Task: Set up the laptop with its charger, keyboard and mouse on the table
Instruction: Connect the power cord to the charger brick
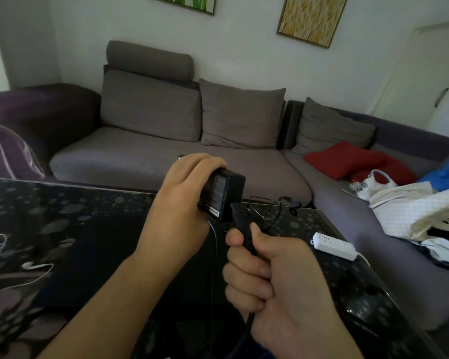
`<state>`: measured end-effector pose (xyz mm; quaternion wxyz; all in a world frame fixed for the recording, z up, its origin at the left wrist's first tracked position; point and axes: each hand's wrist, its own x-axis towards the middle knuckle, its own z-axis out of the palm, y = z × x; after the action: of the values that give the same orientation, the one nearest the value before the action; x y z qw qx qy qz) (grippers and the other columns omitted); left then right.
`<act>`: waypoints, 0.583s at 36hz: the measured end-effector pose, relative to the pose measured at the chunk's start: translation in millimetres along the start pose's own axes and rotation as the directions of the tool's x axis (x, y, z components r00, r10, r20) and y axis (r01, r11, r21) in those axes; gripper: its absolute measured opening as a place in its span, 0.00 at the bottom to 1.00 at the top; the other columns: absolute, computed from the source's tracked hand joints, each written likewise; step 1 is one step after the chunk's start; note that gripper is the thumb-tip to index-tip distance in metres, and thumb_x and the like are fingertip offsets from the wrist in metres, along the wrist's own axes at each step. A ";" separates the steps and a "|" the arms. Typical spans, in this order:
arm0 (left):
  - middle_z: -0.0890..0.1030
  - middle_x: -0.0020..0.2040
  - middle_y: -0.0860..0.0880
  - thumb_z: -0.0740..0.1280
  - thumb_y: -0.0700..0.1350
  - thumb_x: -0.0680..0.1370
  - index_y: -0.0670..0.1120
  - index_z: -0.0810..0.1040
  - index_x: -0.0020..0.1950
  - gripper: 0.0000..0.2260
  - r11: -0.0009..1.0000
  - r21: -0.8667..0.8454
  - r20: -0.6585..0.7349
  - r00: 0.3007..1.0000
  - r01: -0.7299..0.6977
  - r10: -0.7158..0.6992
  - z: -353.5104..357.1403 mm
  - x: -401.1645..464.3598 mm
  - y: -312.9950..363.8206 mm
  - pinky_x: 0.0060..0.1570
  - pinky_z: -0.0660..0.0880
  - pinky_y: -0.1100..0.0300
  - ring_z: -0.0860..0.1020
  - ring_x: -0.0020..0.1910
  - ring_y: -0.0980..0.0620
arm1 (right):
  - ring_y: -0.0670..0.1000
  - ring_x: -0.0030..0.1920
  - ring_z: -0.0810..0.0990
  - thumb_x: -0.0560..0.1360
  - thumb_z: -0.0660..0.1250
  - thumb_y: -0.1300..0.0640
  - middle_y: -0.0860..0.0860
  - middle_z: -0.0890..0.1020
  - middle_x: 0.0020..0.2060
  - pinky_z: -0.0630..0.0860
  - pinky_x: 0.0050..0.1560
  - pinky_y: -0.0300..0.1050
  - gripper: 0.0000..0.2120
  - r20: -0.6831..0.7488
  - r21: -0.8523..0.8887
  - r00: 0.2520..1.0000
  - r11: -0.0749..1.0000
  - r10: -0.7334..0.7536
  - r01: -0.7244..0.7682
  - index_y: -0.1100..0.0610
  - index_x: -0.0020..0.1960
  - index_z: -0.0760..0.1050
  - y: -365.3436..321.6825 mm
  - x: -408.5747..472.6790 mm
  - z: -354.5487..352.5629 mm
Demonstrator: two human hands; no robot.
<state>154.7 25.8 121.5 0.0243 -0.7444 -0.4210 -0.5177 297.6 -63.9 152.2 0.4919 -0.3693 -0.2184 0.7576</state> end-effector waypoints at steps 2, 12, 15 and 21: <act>0.75 0.68 0.50 0.73 0.34 0.71 0.47 0.77 0.69 0.26 1.000 0.030 -0.005 1.000 0.009 -0.009 2.9 -2.7 -0.7 0.67 0.62 0.77 0.69 0.69 0.58 | 0.44 0.17 0.55 0.86 0.56 0.51 0.47 0.57 0.24 0.51 0.17 0.36 0.22 0.034 0.074 0.999 0.996 0.043 -0.045 0.61 0.40 0.76 2.8 -3.1 0.0; 0.73 0.69 0.49 0.74 0.38 0.73 0.47 0.77 0.70 0.25 0.996 0.088 -0.065 0.998 0.001 0.004 5.2 -10.5 -9.1 0.66 0.63 0.76 0.64 0.71 0.58 | 0.44 0.14 0.58 0.85 0.57 0.53 0.47 0.58 0.23 0.51 0.16 0.34 0.23 0.065 0.207 0.982 0.960 0.176 -0.186 0.62 0.37 0.77 13.5 -8.3 3.2; 0.73 0.69 0.49 0.72 0.39 0.73 0.46 0.78 0.69 0.24 0.996 0.092 -0.075 0.997 -0.016 0.023 3.9 -9.0 -9.0 0.69 0.62 0.75 0.63 0.71 0.59 | 0.44 0.14 0.59 0.85 0.57 0.53 0.46 0.58 0.23 0.50 0.17 0.34 0.23 0.088 0.258 0.977 0.943 0.194 -0.211 0.63 0.36 0.77 19.5 -4.5 2.7; 0.74 0.70 0.47 0.77 0.39 0.74 0.45 0.78 0.69 0.24 0.994 0.094 -0.069 0.996 -0.048 0.055 5.1 -15.7 -15.5 0.71 0.63 0.70 0.64 0.72 0.57 | 0.44 0.13 0.59 0.85 0.56 0.53 0.46 0.58 0.21 0.48 0.19 0.36 0.23 0.118 0.302 0.981 0.936 0.151 -0.180 0.63 0.36 0.76 19.7 -5.5 4.6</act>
<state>146.7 28.8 100.5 0.0870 -0.7340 -0.4239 -0.5235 283.8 -77.0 143.3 0.4676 -0.2686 -0.0870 0.8376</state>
